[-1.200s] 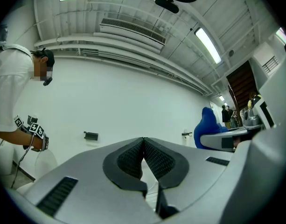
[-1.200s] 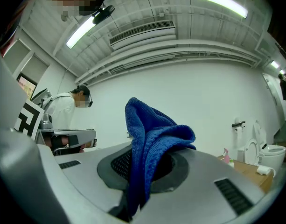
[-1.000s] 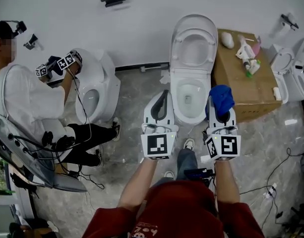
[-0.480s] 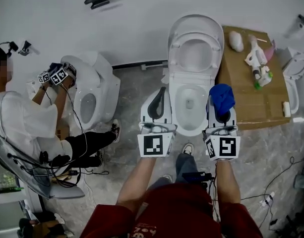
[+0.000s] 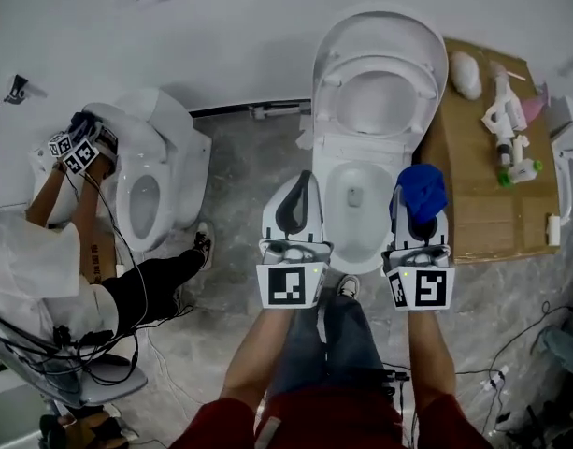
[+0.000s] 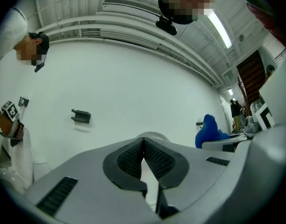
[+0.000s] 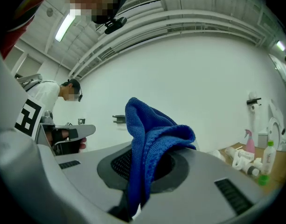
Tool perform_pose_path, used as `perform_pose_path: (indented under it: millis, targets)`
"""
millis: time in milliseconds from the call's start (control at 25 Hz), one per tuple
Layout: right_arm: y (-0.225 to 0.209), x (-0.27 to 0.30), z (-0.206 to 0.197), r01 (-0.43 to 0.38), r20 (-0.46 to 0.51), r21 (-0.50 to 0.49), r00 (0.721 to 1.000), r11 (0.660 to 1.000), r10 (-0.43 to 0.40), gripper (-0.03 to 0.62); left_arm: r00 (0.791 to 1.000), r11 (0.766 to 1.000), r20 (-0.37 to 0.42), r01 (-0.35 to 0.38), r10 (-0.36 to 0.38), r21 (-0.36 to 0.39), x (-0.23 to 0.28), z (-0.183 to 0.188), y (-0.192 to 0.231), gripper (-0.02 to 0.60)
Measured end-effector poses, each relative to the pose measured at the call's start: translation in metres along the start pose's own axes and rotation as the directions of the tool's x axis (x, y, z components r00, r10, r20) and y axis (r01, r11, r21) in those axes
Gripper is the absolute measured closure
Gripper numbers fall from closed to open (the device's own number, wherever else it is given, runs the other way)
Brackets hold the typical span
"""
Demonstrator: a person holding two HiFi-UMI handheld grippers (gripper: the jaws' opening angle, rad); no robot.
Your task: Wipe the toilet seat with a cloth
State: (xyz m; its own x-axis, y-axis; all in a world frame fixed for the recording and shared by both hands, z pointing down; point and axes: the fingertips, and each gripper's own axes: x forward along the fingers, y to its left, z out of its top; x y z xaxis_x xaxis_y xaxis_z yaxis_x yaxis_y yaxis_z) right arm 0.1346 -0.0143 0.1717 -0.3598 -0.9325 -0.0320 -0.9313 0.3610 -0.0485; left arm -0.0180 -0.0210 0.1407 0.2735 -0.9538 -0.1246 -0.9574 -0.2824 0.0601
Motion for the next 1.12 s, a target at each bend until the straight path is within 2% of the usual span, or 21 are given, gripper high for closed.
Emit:
perform_pose_path:
  millis: [280,560,840,1120]
  targets:
    - [-0.003,0.061,-0.115,0.024,-0.012,0.029,1.000,0.999,-0.024,0.540,0.999,0.999,-0.003,0.033,-0.034,-0.039,0.044,-0.121,0.038,0.566]
    - [-0.020,0.101,-0.250,0.063,-0.082,0.037,0.995,0.997,-0.060,0.540,0.998,0.998,-0.029,0.052,-0.053,-0.034,0.064,-0.230,0.062,0.566]
    - [-0.056,0.133,-0.380,0.137,-0.190,0.032,0.973,0.990,-0.128,0.540,0.996,0.996,-0.028,0.082,-0.083,-0.019,0.074,-0.311,0.070,0.565]
    - [-0.093,0.181,-0.442,0.175,-0.261,-0.061,0.947,0.983,-0.185,0.540,0.994,0.996,-0.073,0.082,-0.084,-0.029,0.079,-0.352,0.085,0.566]
